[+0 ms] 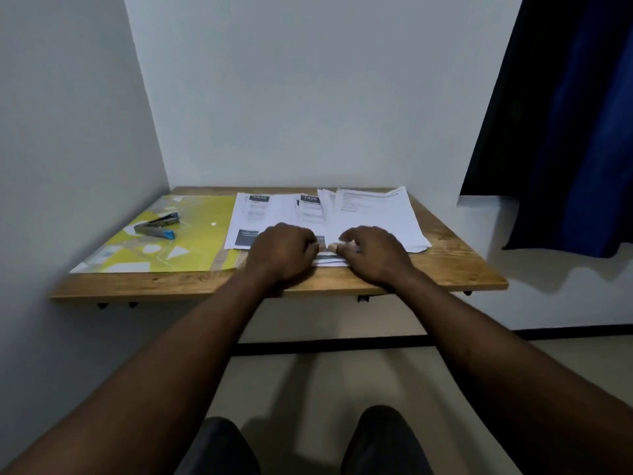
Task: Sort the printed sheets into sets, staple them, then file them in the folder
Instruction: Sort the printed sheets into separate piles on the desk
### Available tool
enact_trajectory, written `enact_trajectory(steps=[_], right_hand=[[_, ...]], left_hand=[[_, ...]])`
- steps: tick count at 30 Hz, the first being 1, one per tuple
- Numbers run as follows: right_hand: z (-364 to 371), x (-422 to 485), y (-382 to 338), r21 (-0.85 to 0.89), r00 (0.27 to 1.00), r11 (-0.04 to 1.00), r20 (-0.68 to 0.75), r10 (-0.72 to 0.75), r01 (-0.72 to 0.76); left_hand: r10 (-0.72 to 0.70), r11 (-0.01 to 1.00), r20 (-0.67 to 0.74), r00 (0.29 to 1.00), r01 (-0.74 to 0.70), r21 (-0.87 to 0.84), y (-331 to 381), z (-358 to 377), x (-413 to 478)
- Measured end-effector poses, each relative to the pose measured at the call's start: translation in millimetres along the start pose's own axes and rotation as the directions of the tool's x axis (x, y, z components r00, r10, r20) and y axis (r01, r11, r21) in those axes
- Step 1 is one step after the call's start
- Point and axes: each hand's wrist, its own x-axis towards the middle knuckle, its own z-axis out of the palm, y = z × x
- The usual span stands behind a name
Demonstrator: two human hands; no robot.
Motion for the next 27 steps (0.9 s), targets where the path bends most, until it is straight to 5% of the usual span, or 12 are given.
enact_trajectory(steps=[6, 12, 18, 27], right_hand=[[-11, 27, 34, 0.047, 0.970, 0.992, -0.211, 0.122, -0.114], [-12, 38, 77, -0.058, 0.919, 0.918, -0.067, 0.389, -0.393], [-7, 40, 77, -0.005, 0.965, 0.965, -0.041, 0.261, -0.261], [-4, 34, 66, 0.138, 0.975, 0.967, -0.029, 0.220, -0.214]], left_hand=[[-0.015, 0.999, 0.002, 1.000, 0.015, 0.042, 2, 4, 37], [-0.040, 0.997, 0.092, 0.995, 0.045, -0.056, -2, 28, 59], [-0.193, 0.945, 0.063, 0.979, 0.203, -0.255, -14, 38, 62], [-0.332, 0.940, 0.042, 0.942, 0.334, -0.075, -38, 30, 55]])
